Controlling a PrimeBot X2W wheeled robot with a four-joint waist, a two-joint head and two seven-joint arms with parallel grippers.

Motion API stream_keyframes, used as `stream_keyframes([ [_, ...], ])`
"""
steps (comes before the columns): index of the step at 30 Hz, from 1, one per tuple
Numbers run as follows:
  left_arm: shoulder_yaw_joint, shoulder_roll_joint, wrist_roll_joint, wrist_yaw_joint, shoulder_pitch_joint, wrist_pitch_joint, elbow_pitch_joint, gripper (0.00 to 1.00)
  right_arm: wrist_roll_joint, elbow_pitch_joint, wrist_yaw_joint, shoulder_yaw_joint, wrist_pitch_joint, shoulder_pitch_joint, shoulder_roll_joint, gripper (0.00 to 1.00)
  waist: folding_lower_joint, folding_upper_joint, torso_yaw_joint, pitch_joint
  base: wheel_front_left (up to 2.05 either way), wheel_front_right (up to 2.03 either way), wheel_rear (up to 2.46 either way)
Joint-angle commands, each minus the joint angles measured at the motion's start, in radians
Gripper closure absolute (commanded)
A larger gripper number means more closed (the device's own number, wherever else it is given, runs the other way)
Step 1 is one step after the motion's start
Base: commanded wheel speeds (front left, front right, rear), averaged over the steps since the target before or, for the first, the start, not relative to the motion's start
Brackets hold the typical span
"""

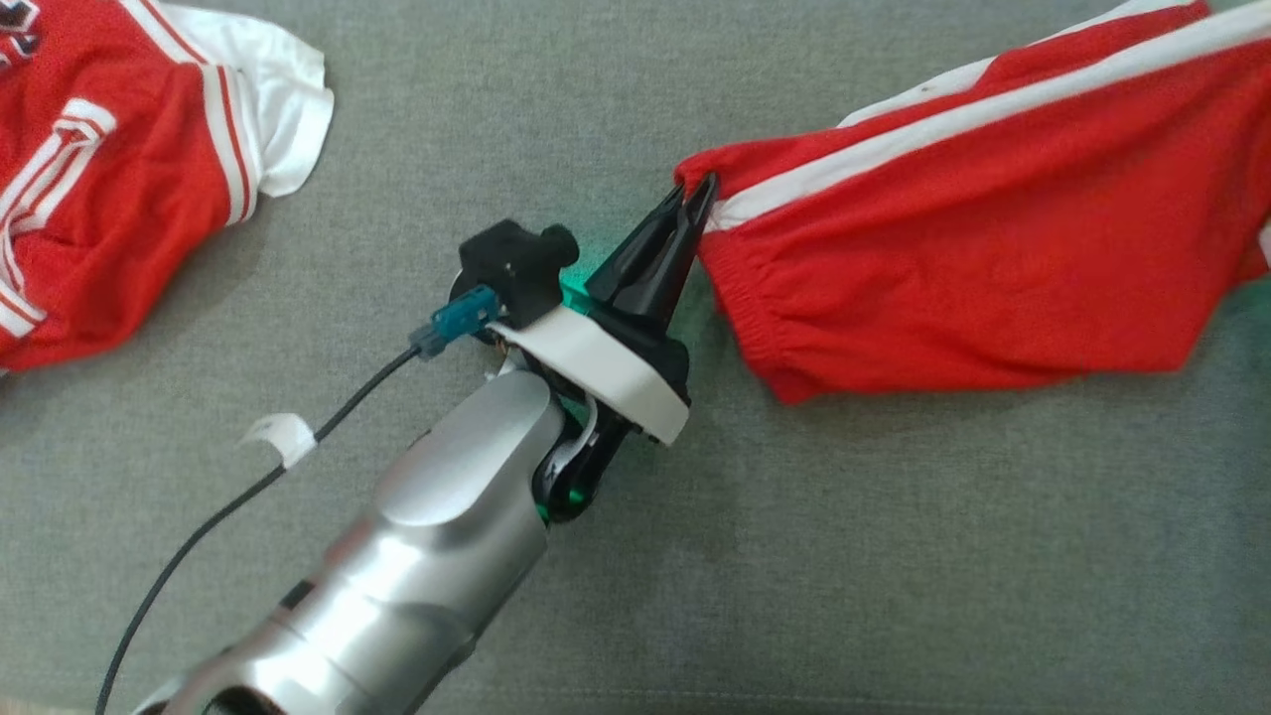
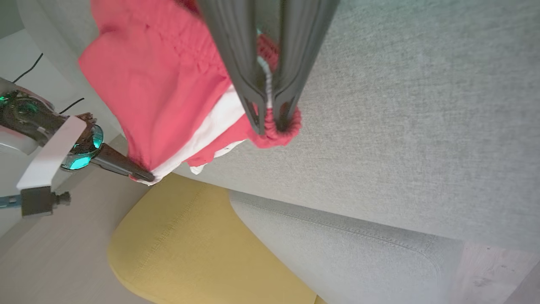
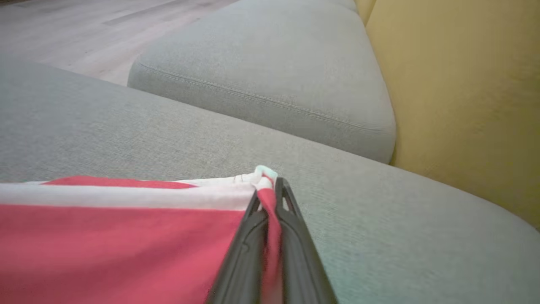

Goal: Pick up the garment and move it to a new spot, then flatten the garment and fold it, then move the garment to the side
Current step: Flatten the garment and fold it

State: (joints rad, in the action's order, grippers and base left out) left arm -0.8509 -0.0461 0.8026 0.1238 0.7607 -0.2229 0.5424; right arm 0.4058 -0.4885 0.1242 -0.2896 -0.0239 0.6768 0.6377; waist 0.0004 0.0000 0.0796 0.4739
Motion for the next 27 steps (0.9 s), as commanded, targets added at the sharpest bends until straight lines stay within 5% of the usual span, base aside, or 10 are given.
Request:
stream_keyframes([
  [1,0.002,-0.004,0.017,0.004,0.04,-0.018,-0.014,1.0,0.014,-0.024,0.007,-0.048,-0.025,0.033,0.024,1.0,-0.0004,0.0,0.007,0.019,0.0,0.0,0.0],
  [2,-0.007,-0.004,0.024,0.004,0.048,-0.022,-0.009,0.92,0.022,-0.052,0.007,-0.068,-0.038,0.054,0.02,0.95,-0.0004,0.0,0.008,0.021,0.0,0.0,0.0],
  [3,-0.015,-0.004,0.027,0.003,0.055,-0.026,-0.005,0.37,0.032,-0.079,0.007,-0.087,-0.056,0.074,0.017,0.53,-0.0004,0.0,0.01,0.023,0.0,0.0,0.0],
  [4,-0.024,-0.004,0.013,-0.002,0.064,-0.03,0.001,0.05,0.046,-0.101,0.007,-0.108,-0.075,0.089,0.011,0.11,-0.0004,0.0,0.011,0.022,0.0,0.0,0.0],
  [5,-0.033,-0.004,-0.01,-0.009,0.07,-0.033,0.006,0.0,0.063,-0.121,0.007,-0.124,-0.093,0.102,0.003,0.0,-0.0004,0.0,0.011,0.02,0.0,0.0,0.0],
  [9,-0.003,-0.004,-0.064,-0.046,0.05,-0.038,-0.022,0.0,0.099,-0.18,0.007,-0.163,-0.152,0.123,-0.005,0.0,-0.0004,0.0,0.013,0.003,0.0,0.0,0.0],
  [13,0.104,-0.011,-0.286,-0.137,-0.077,-0.038,-0.188,0.0,0.199,-0.251,0.007,-0.192,-0.181,0.099,-0.002,0.0,-0.0004,0.0,0.015,-0.038,0.0,0.0,0.0],
  [21,0.24,-0.009,-0.52,-0.175,-0.375,-0.039,-0.472,0.0,0.391,-0.336,0.007,-0.225,-0.073,0.003,0.031,0.0,-0.0004,0.0,0.078,-0.096,0.0,0.0,0.0],
  [27,0.28,-0.006,-0.598,-0.194,-0.5,-0.039,-0.58,0.0,0.506,-0.388,0.007,-0.228,0.016,-0.051,0.056,0.0,-0.0004,0.0,0.156,-0.12,0.0,0.0,0.0],
])
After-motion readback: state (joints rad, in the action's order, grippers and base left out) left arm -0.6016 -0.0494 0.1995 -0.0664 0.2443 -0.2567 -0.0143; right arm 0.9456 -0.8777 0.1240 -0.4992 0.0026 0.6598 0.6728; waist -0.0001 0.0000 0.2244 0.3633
